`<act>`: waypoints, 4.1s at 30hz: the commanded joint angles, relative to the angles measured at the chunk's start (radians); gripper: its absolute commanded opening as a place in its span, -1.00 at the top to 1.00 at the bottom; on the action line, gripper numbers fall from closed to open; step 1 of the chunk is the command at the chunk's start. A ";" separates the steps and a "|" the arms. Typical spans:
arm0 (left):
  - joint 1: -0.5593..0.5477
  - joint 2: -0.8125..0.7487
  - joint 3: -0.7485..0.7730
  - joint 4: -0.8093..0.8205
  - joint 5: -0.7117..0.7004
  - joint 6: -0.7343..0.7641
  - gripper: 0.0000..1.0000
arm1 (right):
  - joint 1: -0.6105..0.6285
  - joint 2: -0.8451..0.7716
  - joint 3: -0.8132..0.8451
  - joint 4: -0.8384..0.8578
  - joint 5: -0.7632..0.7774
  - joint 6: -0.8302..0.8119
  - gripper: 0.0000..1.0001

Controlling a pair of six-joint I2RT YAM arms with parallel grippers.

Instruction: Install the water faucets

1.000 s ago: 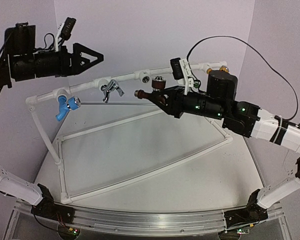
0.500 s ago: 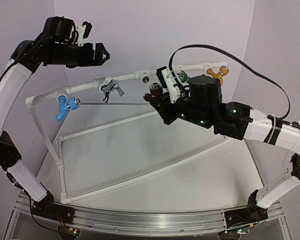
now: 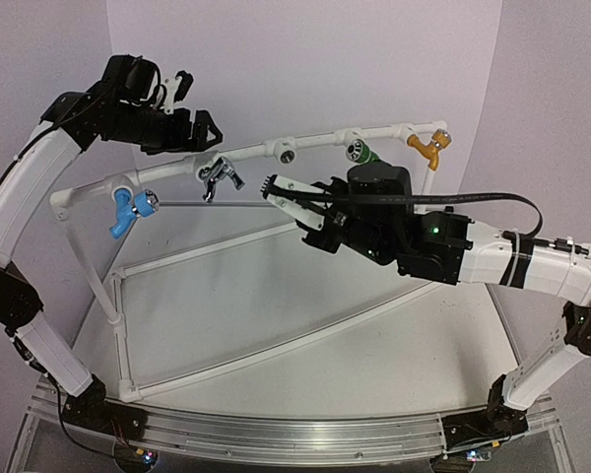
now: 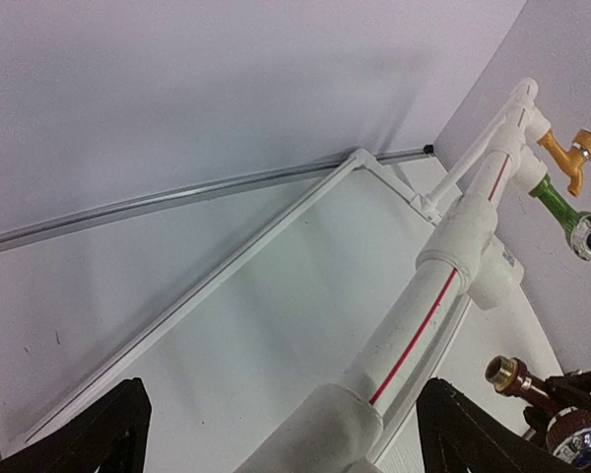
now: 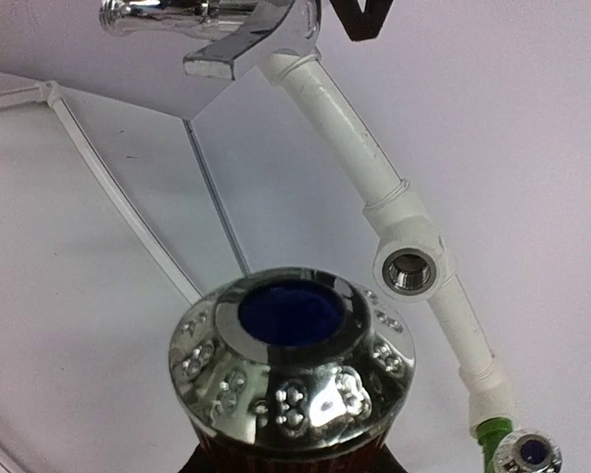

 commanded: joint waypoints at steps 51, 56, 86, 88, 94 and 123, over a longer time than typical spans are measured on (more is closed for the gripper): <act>0.016 0.155 -0.002 0.021 0.380 0.152 -0.12 | -0.045 0.125 -0.024 0.566 0.187 -0.737 1.00; 0.016 0.165 -0.003 0.012 0.375 0.148 -0.09 | -0.045 0.124 -0.018 0.560 0.181 -0.731 1.00; 0.015 0.144 -0.088 0.023 0.404 0.158 -0.04 | -0.074 0.169 0.055 0.517 0.155 -0.281 1.00; 0.014 0.144 -0.090 0.022 0.405 0.158 -0.02 | -0.080 0.166 0.061 0.516 0.154 -0.200 1.00; 0.015 0.140 -0.098 0.025 0.410 0.157 0.00 | -0.104 0.155 0.067 0.517 0.145 0.065 1.00; 0.013 0.123 -0.138 0.040 0.438 0.144 0.03 | -0.210 0.197 0.027 0.508 0.144 1.375 1.00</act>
